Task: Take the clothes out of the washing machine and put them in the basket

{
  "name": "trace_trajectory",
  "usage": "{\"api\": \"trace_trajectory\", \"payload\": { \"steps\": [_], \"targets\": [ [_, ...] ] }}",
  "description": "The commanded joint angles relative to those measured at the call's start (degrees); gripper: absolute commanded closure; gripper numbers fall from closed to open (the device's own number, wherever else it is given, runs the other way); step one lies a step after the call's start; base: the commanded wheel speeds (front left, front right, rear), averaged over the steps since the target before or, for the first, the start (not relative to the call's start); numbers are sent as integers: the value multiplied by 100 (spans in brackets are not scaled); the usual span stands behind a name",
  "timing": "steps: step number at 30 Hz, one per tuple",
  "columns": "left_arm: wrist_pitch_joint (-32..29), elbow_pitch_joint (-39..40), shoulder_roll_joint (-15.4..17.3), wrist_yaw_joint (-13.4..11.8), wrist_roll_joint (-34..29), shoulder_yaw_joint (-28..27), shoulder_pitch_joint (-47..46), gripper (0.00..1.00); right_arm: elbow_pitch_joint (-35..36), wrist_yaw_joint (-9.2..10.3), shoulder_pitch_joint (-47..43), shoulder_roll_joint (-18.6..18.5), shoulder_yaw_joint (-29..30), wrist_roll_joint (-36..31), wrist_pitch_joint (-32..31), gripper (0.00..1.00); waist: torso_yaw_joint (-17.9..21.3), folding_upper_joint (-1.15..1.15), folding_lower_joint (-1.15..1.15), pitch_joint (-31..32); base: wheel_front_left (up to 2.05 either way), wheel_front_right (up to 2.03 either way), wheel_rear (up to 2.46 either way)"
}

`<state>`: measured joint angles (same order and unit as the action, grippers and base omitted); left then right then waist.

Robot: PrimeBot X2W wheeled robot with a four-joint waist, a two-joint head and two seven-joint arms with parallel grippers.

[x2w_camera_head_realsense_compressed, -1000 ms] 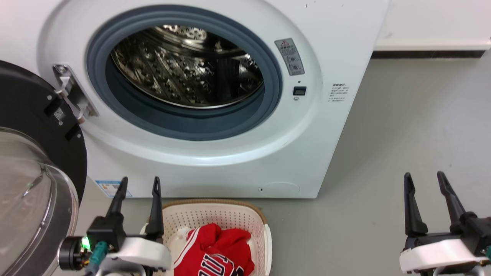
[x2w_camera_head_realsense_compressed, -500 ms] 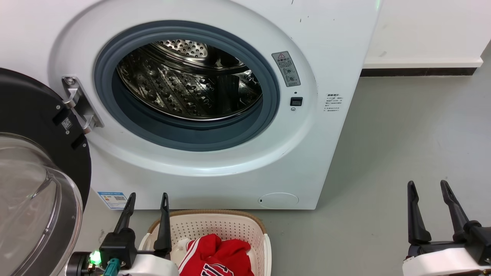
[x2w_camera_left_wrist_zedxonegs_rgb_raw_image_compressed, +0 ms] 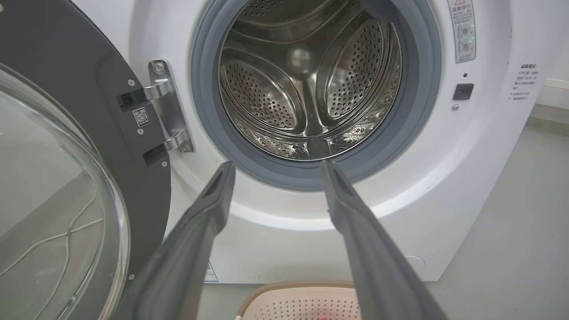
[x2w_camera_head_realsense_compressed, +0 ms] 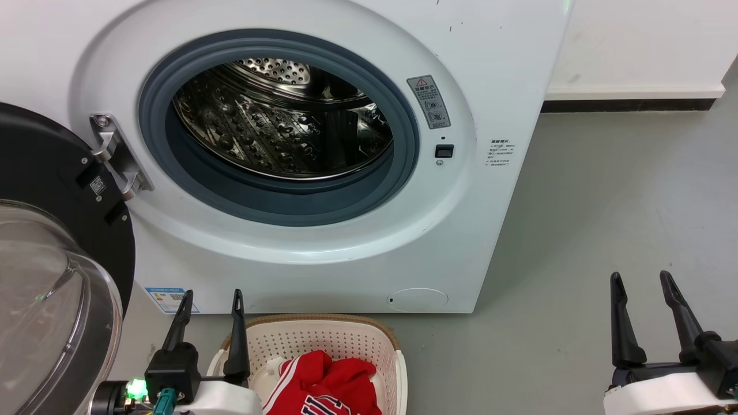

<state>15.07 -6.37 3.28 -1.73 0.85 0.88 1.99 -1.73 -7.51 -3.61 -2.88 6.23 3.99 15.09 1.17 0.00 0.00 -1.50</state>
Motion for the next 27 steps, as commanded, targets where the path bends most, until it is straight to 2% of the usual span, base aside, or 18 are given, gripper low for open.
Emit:
{"api": "trace_trajectory", "payload": {
  "steps": [1, 5, 6, 10, 13, 27],
  "targets": [
    [15, -13, 30, -34, -12, -40, -53, 0, 12, 4, -48, 2, 1, 0, 11, 0, -4, 0, 0, 0, 0, 0, 0],
    [15, -67, 28, -12, 80, -86, -54, 0, 18, 4, -61, 2, 4, 11, 11, 0, -18, 0, 0, 3, 0, 0, 0],
    [0, -75, 5, -21, 81, -91, -12, 100, -1, 0, 0, 0, 2, 8, 0, 100, -19, 0, 0, 3, 0, 0, 0],
    [-29, -290, -23, -22, 92, -97, 73, 100, -211, 0, -32, 22, -4, 10, -26, 100, -21, 0, 0, 3, 0, 0, 0],
    [-122, -350, -23, 5, 326, -159, 4, 100, -247, 0, 4, 21, -2, 257, -87, 100, -22, 0, 0, 6, 0, 0, 0],
    [-516, -406, -26, 189, 2097, -259, -151, 100, -432, 1, 211, 16, 4, 1971, -501, 100, -34, 0, 0, 21, 0, 0, 0]
  ]
}}
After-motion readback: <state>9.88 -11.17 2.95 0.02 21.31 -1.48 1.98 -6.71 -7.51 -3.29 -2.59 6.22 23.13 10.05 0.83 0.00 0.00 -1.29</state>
